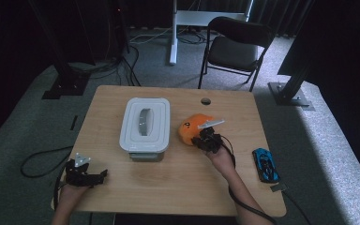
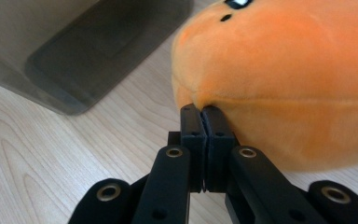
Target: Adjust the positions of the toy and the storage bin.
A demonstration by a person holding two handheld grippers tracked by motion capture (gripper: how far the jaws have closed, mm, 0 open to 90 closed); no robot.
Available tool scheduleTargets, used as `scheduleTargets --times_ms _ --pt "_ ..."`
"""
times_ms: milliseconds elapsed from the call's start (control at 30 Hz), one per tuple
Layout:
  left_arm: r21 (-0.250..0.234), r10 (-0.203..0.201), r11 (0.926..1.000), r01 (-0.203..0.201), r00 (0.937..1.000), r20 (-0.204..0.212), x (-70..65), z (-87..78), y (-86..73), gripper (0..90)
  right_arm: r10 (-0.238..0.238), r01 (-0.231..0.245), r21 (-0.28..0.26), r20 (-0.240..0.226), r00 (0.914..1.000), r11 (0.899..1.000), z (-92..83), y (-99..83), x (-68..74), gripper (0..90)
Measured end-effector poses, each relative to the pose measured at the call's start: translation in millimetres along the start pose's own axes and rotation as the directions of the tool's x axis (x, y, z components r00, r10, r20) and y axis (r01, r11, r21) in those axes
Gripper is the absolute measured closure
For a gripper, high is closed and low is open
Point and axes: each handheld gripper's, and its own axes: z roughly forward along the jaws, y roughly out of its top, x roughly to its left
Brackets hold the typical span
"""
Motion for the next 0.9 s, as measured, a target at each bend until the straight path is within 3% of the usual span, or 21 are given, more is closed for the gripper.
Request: scheduleTargets --times_ms 133,200,233,333,400,567,667,733,900 --pt "0.0 0.0 1.0 0.0 1.0 0.0 0.0 0.0 0.0 1.2 0.004 -0.004 -0.009 -0.051 0.9987 1.0 5.3 0.5 4.4 82.2" --pt "0.0 0.0 1.0 0.0 1.0 0.0 0.0 0.0 0.0 1.2 -0.013 0.012 -0.018 -0.035 0.9993 1.0 3.2 1.1 7.7 73.5" --pt "0.0 0.0 1.0 0.0 1.0 0.0 0.0 0.0 0.0 1.2 -0.023 0.023 -0.021 -0.015 0.9996 1.0 1.3 0.9 8.6 73.1" --pt "0.0 0.0 1.0 0.0 1.0 0.0 0.0 0.0 0.0 1.2 -0.028 0.028 -0.019 -0.018 0.9994 0.999 -2.8 -0.1 6.4 68.0" --pt "0.0 0.0 1.0 0.0 1.0 0.0 0.0 0.0 0.0 1.2 -0.02 0.02 -0.038 -0.008 0.9998 0.999 -15.2 -3.1 -0.8 58.0" --pt "0.0 0.0 1.0 0.0 1.0 0.0 0.0 0.0 0.0 1.2 0.008 -0.006 -0.079 0.031 0.9995 0.997 -39.5 -7.5 -23.0 48.9" --pt "0.0 0.0 1.0 0.0 1.0 0.0 0.0 0.0 0.0 1.2 0.054 -0.05 -0.082 0.044 0.9976 0.995 -49.2 -10.4 -39.9 45.6" --pt "0.0 0.0 1.0 0.0 1.0 0.0 0.0 0.0 0.0 1.2 0.093 -0.09 -0.097 0.028 0.9953 0.991 -53.9 -12.4 -49.8 41.3" --pt "0.0 0.0 1.0 0.0 1.0 0.0 0.0 0.0 0.0 1.2 0.162 -0.159 -0.11 0.024 0.9865 0.981 -55.2 -15.3 -71.6 34.3"
